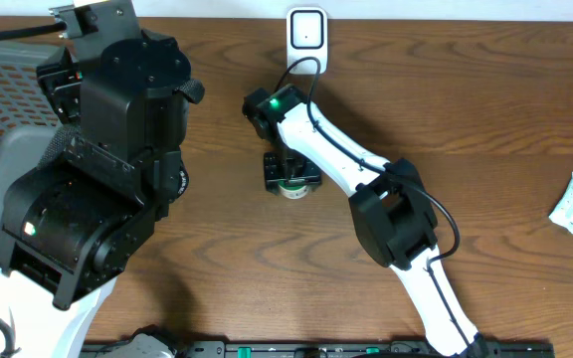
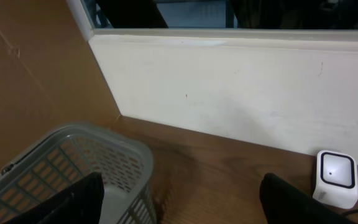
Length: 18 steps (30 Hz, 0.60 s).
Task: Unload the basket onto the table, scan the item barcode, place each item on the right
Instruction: 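Grasp the green-capped bottle with the right gripper and lift it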
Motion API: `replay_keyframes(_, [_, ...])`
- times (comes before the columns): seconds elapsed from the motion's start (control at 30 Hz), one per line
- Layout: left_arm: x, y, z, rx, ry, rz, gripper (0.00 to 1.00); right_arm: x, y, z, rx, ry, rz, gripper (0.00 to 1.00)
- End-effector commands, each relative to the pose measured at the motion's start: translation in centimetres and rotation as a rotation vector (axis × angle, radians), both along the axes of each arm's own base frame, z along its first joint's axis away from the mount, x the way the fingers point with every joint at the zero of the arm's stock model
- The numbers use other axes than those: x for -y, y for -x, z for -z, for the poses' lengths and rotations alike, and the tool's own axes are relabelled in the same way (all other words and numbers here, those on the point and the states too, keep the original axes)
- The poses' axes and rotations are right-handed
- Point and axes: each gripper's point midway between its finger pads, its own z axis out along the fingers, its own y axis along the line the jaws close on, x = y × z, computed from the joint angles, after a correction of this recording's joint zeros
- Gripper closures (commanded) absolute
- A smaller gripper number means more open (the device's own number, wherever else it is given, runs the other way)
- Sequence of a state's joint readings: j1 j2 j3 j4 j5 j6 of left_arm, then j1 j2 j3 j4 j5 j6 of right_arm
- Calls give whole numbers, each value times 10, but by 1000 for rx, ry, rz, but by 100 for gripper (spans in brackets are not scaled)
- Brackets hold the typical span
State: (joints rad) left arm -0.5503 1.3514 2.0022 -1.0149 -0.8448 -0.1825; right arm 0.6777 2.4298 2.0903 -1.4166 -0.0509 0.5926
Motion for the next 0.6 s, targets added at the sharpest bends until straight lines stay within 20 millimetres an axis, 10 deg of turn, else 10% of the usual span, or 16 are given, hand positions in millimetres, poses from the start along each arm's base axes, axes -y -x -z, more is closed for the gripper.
replay_keyframes(0.0, [-4,1,0,0,-12,-19,20,19,-11,3,15,48,-98,36])
replay_keyframes(0.57, [-4,1,0,0,-12,-19,19,19,-26,5,52,13,-119,18])
